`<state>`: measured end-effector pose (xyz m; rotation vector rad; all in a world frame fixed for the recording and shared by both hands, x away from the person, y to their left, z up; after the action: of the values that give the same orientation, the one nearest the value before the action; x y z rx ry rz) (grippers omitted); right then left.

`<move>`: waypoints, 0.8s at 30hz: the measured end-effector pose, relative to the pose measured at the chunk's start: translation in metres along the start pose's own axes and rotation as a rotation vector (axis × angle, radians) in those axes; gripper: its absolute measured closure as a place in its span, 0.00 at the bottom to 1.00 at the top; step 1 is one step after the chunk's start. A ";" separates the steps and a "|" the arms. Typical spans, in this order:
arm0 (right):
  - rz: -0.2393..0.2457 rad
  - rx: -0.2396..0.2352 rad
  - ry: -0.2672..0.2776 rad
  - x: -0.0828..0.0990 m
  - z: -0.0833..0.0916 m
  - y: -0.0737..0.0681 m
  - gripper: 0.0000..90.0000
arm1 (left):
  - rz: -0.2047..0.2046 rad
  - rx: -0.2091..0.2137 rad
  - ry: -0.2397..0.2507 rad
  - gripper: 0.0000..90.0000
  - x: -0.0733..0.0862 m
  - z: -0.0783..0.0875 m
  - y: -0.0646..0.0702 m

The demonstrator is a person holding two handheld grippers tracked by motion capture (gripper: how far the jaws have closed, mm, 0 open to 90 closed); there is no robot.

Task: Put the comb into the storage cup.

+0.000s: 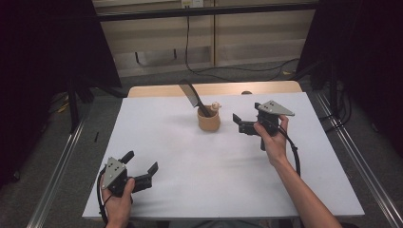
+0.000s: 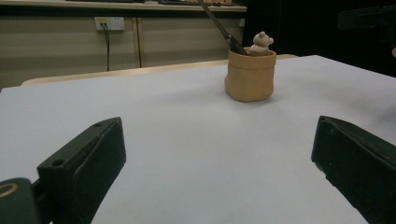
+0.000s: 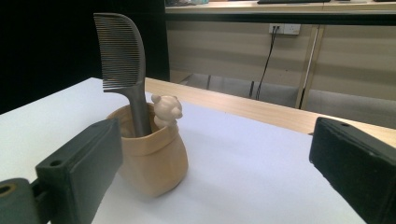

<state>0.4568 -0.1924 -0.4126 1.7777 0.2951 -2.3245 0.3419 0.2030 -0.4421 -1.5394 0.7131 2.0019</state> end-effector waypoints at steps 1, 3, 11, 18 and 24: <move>0.002 -0.001 0.005 0.000 0.002 0.000 0.02 | 0.002 -0.001 0.002 0.03 0.000 0.000 0.000; 0.013 0.012 0.015 0.000 0.007 0.001 0.02 | 0.001 0.000 0.006 0.03 0.000 0.001 0.000; 0.034 0.041 0.047 0.002 0.023 0.006 0.02 | -0.010 -0.003 0.004 0.03 -0.001 0.002 0.000; 0.025 0.068 0.061 0.007 0.036 0.016 0.01 | -0.016 -0.003 0.006 0.03 -0.001 0.003 0.000; 0.011 0.092 0.068 0.014 0.047 0.025 0.00 | -0.009 -0.002 0.018 0.03 -0.002 0.002 0.001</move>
<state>0.4168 -0.2295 -0.4152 1.8984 0.1907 -2.3089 0.3399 0.2037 -0.4399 -1.5610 0.7098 1.9849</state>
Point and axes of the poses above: each handheld gripper's, and its own axes: z roughly backward along the jaws, x roughly out of its underside, y roughly to its right, the point moved 5 cm from there along -z, roughly forward along the jaws, and after that the axes turned 10 degrees about x, right-handed, at the moved point
